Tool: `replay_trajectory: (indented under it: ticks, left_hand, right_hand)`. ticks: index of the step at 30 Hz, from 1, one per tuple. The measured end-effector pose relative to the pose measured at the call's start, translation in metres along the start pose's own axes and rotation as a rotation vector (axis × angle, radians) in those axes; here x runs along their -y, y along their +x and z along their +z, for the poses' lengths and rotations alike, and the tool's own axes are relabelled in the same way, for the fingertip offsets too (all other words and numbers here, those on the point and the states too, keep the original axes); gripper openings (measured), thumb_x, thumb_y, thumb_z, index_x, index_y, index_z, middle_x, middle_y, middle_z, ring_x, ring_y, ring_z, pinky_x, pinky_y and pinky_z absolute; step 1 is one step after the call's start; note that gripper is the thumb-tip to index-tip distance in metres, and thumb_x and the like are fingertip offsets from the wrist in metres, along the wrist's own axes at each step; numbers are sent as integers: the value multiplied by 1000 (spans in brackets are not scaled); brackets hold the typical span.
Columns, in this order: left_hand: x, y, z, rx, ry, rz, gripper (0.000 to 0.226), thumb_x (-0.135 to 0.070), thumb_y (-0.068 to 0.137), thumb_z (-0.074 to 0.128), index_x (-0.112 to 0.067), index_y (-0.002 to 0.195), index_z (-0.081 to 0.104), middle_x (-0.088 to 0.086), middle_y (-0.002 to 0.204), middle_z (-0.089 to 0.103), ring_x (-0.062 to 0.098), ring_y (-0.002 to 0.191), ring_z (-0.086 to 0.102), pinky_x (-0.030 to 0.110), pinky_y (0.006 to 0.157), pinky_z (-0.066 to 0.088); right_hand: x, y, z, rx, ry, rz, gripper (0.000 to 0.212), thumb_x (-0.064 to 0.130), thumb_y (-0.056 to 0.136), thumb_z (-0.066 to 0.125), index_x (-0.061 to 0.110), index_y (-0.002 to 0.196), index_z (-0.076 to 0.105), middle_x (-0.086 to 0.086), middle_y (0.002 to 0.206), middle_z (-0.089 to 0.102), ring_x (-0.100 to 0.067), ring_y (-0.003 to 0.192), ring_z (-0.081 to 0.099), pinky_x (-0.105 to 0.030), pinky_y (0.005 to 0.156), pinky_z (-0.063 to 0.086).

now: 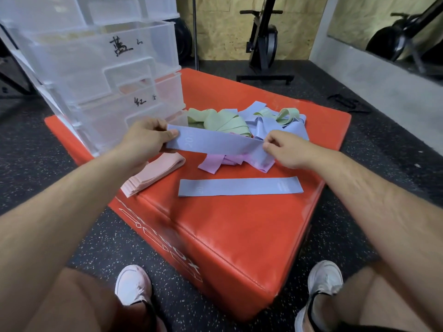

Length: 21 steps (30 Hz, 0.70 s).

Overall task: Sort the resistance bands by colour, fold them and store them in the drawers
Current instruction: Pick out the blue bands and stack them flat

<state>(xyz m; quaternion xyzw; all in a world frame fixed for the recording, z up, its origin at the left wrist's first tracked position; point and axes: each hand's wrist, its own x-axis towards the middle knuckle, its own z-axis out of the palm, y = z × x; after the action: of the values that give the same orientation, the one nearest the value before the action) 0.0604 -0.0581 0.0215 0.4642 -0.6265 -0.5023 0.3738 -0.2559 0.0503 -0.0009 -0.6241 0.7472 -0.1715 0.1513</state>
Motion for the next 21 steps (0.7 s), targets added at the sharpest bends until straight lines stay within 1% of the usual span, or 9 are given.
replay_trajectory:
  ticks: [3,5,6,8,10,12,15,18,21]
  left_hand:
    - [6,0,5,4,11,-23,10,-6,93,65,1,95,59,19,93,64,20,68,68,23,59,59]
    - [11,-3,8,18,37,-48,9,-7,93,65,-3,96,57,17,90,64,15,59,68,20,53,55]
    - [15,-4,9,29,68,-57,11,-7,93,65,-6,97,55,16,91,63,16,61,68,22,53,55]
    - [25,-8,14,38,163,-59,14,-9,92,67,-13,99,55,14,93,60,22,70,63,29,58,54]
    - [35,-13,20,41,245,-39,14,-11,91,68,-16,99,57,9,87,57,19,68,57,26,54,49]
    - [47,-17,26,57,305,-21,14,-12,91,68,-15,100,59,5,81,55,15,61,52,23,49,45]
    - [63,-23,32,57,460,6,14,-16,88,71,-12,99,63,4,83,56,17,69,52,26,59,43]
    - [74,-26,34,54,592,2,15,-19,87,73,-14,99,65,3,84,54,13,69,49,22,56,35]
    - [79,-25,33,41,673,33,16,-20,87,73,-14,100,66,0,80,53,10,67,47,17,53,32]
  right_hand:
    - [-5,-11,-10,-31,31,20,19,40,99,55,22,97,60,4,84,62,-12,68,56,-33,66,46]
    - [-9,-20,-15,-36,22,31,22,44,93,63,22,95,63,6,76,60,-9,63,54,-30,60,42]
    - [-12,-24,-16,-37,26,33,22,44,91,67,22,95,64,7,74,59,-9,63,54,-29,60,41]
    - [-19,-32,-18,-23,42,39,21,39,87,72,25,99,64,6,79,60,-12,70,58,-31,66,46]
    - [-26,-39,-18,14,50,62,25,31,85,75,25,106,64,5,85,60,-14,77,59,-34,74,49]
    - [-32,-45,-18,43,66,85,26,22,84,76,25,107,64,8,82,58,-9,73,58,-31,70,46]
    - [-41,-49,-10,45,72,112,24,14,82,76,26,100,66,9,80,59,-8,69,56,-25,65,45]
    - [-48,-53,2,75,55,133,25,11,80,77,23,100,68,5,82,59,-10,68,56,-27,66,47]
    - [-54,-56,10,77,31,134,20,12,81,76,20,99,71,5,86,64,-9,65,56,-28,67,48]
